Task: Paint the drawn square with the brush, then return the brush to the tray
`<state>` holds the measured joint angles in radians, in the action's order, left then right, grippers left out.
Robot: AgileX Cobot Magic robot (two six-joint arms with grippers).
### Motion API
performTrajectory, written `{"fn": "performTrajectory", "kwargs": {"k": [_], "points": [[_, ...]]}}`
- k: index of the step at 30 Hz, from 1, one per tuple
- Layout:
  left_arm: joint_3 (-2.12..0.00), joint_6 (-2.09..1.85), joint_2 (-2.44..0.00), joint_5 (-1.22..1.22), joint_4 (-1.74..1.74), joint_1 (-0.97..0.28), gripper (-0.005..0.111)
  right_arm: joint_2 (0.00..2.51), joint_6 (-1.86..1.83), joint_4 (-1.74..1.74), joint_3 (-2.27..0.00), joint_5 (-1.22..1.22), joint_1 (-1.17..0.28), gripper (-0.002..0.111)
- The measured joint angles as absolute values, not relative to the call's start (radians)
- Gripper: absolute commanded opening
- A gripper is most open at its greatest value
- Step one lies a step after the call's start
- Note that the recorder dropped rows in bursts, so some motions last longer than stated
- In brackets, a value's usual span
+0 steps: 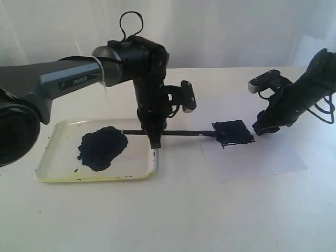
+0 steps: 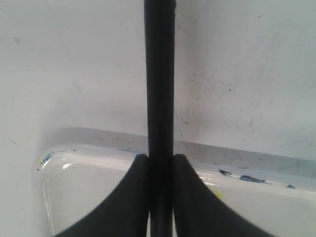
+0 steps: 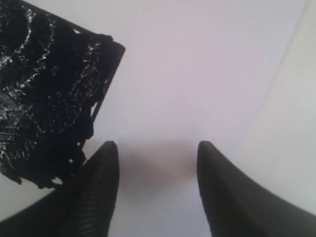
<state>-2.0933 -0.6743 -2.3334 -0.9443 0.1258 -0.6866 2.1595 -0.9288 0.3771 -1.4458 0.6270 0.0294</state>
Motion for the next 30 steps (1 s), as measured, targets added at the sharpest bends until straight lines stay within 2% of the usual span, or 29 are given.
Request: {"fn": "performTrajectory", "kwargs": {"k": [16, 30], "points": [[-2.093, -0.738, -2.33, -0.92, -0.008, -0.687, 0.0, 2.159, -0.929, 0.379, -1.446, 0.627, 0.029, 0.047], [-2.093, -0.692, -2.332, -0.924, 0.151, -0.742, 0.0, 2.159, -0.929, 0.38, -1.446, 0.627, 0.029, 0.047]]}}
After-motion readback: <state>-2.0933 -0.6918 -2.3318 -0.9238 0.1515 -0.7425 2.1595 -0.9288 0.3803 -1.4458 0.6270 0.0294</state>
